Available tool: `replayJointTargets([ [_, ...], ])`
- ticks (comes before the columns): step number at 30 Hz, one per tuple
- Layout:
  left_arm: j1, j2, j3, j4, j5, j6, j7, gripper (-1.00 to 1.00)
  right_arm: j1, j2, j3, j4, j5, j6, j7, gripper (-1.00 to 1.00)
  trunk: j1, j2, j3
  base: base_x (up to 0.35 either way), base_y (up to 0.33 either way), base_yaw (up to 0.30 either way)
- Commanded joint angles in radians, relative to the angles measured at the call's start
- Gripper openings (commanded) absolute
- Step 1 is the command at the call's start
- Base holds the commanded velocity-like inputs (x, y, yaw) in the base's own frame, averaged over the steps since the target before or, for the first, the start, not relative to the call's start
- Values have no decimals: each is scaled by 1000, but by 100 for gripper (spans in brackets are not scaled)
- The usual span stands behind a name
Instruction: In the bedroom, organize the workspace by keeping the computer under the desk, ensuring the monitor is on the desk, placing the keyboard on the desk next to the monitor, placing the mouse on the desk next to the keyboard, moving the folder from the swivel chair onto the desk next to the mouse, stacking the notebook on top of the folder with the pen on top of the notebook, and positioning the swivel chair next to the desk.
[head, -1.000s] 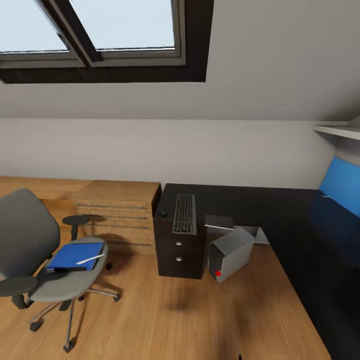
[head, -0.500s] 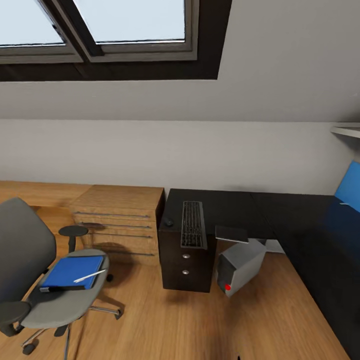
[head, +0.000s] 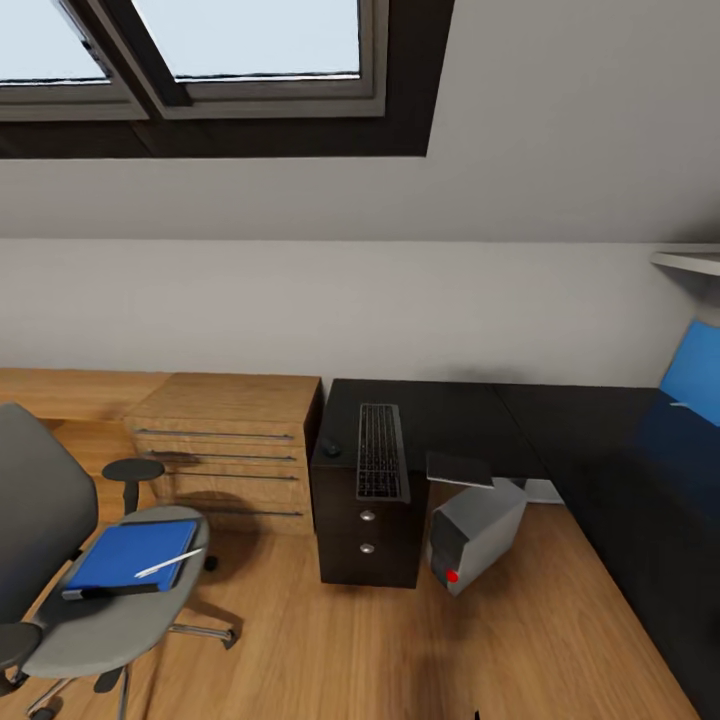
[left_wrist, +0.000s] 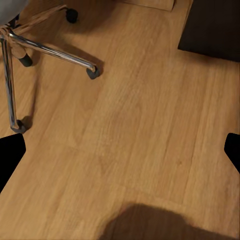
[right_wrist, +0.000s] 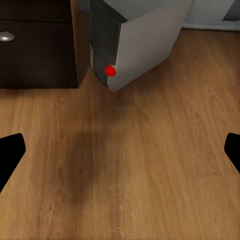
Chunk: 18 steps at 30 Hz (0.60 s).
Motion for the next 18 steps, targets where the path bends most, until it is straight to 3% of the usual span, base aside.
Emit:
replayJointTargets([
  [1, -1, 1, -10, -1, 10, -4, 7, 100, -1, 0, -3, 1, 9, -1, -5, 100, 4, -8, -4, 0, 0, 0],
  [18, -1, 1, -9, -2, 11, 2, 10, 100, -1, -1, -4, 4, 9, -1, -5, 100, 69, -127, -58, 0, 0, 0],
])
